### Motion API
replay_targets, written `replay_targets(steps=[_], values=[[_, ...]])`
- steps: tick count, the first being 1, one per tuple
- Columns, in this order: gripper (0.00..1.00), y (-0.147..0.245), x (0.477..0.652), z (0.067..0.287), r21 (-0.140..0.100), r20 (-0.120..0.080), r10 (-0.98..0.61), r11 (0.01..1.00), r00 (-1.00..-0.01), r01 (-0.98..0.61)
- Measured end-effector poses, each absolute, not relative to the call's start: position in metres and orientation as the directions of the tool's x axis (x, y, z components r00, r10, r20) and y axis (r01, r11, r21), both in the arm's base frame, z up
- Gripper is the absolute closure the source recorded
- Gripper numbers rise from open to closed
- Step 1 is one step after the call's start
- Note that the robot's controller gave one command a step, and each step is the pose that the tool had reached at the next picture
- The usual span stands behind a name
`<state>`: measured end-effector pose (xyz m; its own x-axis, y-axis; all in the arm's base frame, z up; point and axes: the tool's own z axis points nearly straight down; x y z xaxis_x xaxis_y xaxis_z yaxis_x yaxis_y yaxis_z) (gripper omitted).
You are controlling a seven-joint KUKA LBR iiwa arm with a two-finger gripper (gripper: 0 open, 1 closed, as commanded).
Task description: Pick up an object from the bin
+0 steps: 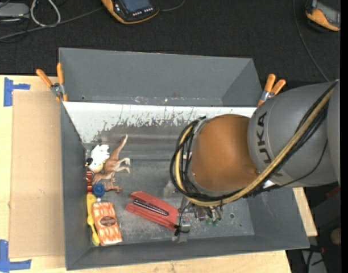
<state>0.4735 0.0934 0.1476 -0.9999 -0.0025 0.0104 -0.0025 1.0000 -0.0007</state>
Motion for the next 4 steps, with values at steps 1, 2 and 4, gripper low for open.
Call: replay_targets(steps=[1, 2, 4], values=[[0.00, 0.093, 0.475, 0.150, 0.000, 0.003, 0.002, 1.000, -1.000, 0.002], [0.00, 0.062, 0.508, 0.081, 0.001, 0.002, 0.033, 0.999, -0.999, 0.033], [1.00, 0.078, 0.485, 0.069, 0.004, 0.001, 0.050, 0.999, -0.999, 0.050]])
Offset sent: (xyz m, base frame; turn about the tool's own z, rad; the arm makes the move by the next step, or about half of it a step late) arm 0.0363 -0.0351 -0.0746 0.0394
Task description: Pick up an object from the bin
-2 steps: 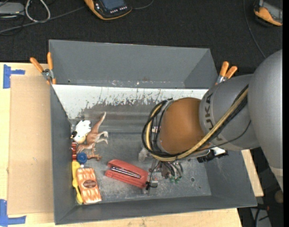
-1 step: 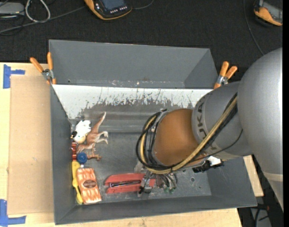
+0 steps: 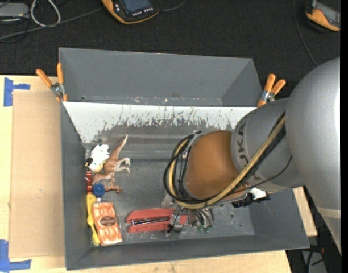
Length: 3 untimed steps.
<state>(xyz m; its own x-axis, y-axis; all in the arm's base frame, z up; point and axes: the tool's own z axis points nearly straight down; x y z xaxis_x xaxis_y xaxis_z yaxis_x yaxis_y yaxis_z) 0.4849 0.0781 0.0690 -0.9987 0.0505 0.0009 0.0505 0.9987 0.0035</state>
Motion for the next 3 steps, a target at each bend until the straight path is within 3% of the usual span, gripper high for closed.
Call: replay_targets(steps=[1, 3], values=[[1.00, 0.078, 0.485, 0.069, 0.004, 0.001, 0.052, 0.999, -0.999, 0.052], [1.00, 0.077, 0.501, 0.208, 0.002, 0.006, 0.097, 0.995, -0.995, 0.097]])
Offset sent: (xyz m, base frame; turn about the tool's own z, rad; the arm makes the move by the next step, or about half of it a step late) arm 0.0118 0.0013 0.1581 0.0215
